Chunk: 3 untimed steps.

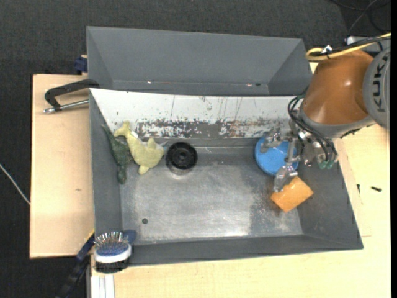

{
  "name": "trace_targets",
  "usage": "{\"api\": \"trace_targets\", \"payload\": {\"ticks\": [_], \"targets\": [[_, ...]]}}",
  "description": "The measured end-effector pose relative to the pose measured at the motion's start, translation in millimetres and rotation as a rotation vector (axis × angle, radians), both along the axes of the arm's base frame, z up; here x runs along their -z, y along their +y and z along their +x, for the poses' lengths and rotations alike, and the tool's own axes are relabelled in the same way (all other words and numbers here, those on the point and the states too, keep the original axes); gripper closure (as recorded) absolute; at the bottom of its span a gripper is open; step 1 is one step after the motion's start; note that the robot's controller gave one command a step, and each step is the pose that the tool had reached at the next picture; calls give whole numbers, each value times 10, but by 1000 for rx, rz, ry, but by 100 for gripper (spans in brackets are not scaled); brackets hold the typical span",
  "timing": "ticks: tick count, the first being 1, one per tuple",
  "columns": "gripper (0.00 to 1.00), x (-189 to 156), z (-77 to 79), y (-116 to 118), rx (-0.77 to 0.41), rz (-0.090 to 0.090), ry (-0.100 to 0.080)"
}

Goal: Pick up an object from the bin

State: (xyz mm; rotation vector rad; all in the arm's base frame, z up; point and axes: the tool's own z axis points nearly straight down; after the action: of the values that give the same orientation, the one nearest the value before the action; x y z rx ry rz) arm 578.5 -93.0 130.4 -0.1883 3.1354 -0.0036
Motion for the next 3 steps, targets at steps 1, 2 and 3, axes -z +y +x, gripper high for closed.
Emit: {"api": "trace_targets", "payload": {"ticks": [1, 2, 3], "targets": [[0, 380, 161, -247, -492, 3, -2], [100, 389, 153, -259, -490, 3, 0], [100, -658, 130, -288, -410, -2, -14]]}}
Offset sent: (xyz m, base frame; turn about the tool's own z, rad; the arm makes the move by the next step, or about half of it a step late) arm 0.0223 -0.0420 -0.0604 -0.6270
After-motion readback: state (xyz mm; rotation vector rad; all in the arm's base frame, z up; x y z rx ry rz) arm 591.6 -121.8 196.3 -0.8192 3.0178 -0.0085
